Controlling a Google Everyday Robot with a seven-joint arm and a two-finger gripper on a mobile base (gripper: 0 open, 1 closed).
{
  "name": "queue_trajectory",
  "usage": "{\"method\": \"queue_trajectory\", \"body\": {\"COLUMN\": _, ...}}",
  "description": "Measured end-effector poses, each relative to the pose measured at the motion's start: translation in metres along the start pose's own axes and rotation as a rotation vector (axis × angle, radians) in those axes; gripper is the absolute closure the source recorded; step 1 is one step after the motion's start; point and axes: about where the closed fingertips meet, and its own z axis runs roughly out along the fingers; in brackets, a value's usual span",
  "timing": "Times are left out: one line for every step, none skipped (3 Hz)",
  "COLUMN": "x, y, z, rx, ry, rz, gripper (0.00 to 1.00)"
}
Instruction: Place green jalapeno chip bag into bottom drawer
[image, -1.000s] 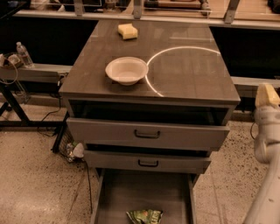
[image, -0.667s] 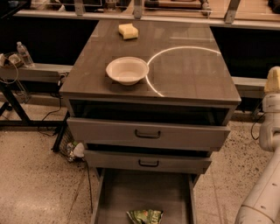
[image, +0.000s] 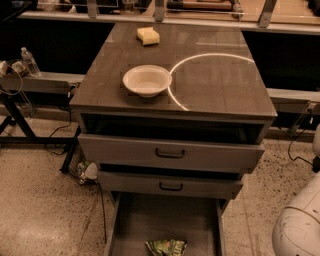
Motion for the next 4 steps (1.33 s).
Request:
{"method": "queue_trajectory", "body": {"x": 0.015, "y": -0.042, "z": 0.017, "rx": 0.088, "ry": -0.016, "rz": -0.079, "gripper": 1.0}}
{"method": "queue_trajectory", "body": {"x": 0.008, "y": -0.088, "z": 0.038, "rx": 0.193, "ry": -0.084, "rz": -0.11, "gripper": 1.0}}
{"method": "queue_trajectory", "body": {"x": 0.002, "y": -0.09, "z": 0.036, "rx": 0.217, "ry": -0.107, "rz": -0.077, "gripper": 1.0}}
{"method": "queue_trajectory", "body": {"x": -0.04, "y": -0.1, "z": 0.035, "rx": 0.343, "ry": -0.185, "rz": -0.014, "gripper": 1.0}}
